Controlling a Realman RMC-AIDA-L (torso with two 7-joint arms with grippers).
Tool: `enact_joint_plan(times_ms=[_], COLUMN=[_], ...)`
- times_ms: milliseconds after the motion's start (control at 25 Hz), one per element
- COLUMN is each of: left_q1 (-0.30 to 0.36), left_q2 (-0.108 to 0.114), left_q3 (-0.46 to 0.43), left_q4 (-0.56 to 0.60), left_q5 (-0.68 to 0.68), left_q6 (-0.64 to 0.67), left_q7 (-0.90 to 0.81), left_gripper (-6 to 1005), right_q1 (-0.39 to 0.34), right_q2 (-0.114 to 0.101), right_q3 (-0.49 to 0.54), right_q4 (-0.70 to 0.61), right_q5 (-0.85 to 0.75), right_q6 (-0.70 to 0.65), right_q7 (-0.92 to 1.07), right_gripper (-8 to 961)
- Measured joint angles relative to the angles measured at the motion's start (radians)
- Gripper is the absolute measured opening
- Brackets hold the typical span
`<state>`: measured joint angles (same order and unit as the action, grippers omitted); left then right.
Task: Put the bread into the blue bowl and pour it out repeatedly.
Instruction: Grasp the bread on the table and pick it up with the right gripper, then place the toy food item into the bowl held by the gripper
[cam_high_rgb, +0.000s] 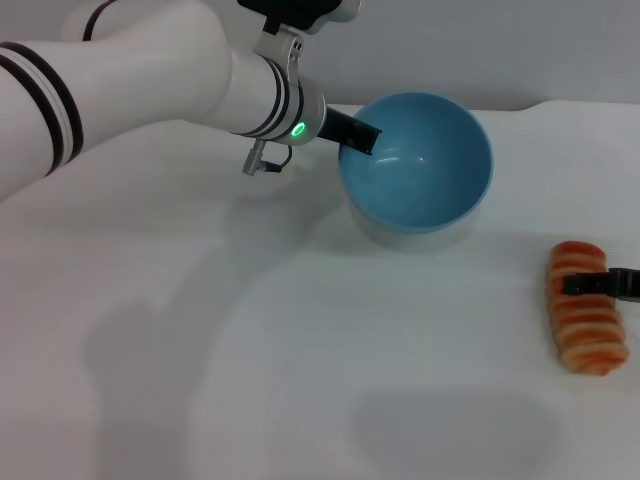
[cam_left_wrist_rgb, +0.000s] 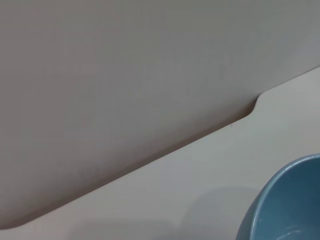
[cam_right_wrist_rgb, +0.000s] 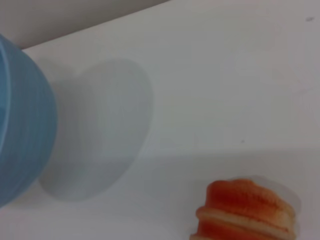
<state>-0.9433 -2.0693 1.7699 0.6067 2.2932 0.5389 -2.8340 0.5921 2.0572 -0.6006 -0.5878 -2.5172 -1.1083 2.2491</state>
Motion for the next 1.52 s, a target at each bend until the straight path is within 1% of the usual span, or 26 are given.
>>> enact_joint_plan(times_ms=[160, 400, 600, 680, 760, 920, 1080, 1120, 1200, 1240, 1280, 1320, 1360, 1440, 1520], left_q1=[0.0, 0.004, 0.005, 0.006, 0.008, 0.011, 0.016, 0.017, 0.017, 0.017, 0.017, 0.014, 0.01, -0.002, -0.009], left_q2=[0.0, 0.0, 0.0, 0.0, 0.0, 0.0, -0.001, -0.001, -0.001, -0.001, -0.002, -0.001, -0.001, 0.0, -0.002], left_q3=[0.0, 0.0, 0.0, 0.0, 0.0, 0.0, 0.0, 0.0, 0.0, 0.0, 0.0, 0.0, 0.0, 0.0, 0.002], left_q4=[0.001, 0.001, 0.001, 0.001, 0.001, 0.001, 0.001, 0.001, 0.0, 0.0, 0.0, 0.0, 0.0, 0.002, 0.012], left_q5=[0.0, 0.0, 0.0, 0.0, 0.0, -0.001, -0.002, -0.003, -0.003, -0.003, -0.003, -0.003, -0.003, -0.003, -0.003], left_q6=[0.001, 0.002, 0.0, 0.0, 0.0, -0.003, -0.003, 0.0, 0.02, 0.02, 0.033, 0.052, 0.082, 0.137, 0.181], left_q7=[0.0, 0.002, 0.002, 0.0, -0.002, -0.006, -0.007, -0.008, -0.007, -0.007, -0.006, -0.003, -0.001, 0.001, 0.001], left_gripper=[-2, -1, -1, -1, 0, 0, -1, -1, -1, -1, -1, -1, -1, -1, -1], right_q1=[0.007, 0.009, 0.01, 0.009, 0.004, -0.011, -0.013, -0.016, -0.033, -0.033, -0.039, -0.048, -0.048, -0.051, -0.048], right_q2=[-0.001, -0.004, -0.01, -0.01, -0.009, 0.002, 0.003, 0.003, 0.005, 0.005, 0.005, 0.005, 0.005, 0.005, 0.005], right_q3=[-0.028, -0.051, -0.052, -0.052, -0.052, -0.048, -0.043, -0.043, -0.042, -0.042, -0.04, -0.031, -0.031, -0.022, -0.026], right_q4=[0.003, -0.006, -0.012, -0.017, -0.042, -0.123, -0.146, -0.164, -0.251, -0.251, -0.293, -0.366, -0.366, -0.42, -0.437], right_q5=[-0.002, -0.004, -0.005, -0.005, -0.004, 0.005, 0.011, 0.021, 0.078, 0.078, 0.106, 0.17, 0.17, 0.245, 0.324], right_q6=[0.0, -0.034, -0.044, -0.049, -0.066, -0.114, -0.145, -0.166, -0.245, -0.245, -0.274, -0.328, -0.328, -0.369, -0.387], right_q7=[0.002, 0.007, 0.006, 0.004, -0.001, -0.007, -0.013, -0.02, -0.037, -0.037, -0.041, -0.048, -0.048, -0.062, -0.096], right_gripper=[598, 580, 480, 467, 454, 428, 395, 387, 371, 363, 356, 348, 340, 322, 303])
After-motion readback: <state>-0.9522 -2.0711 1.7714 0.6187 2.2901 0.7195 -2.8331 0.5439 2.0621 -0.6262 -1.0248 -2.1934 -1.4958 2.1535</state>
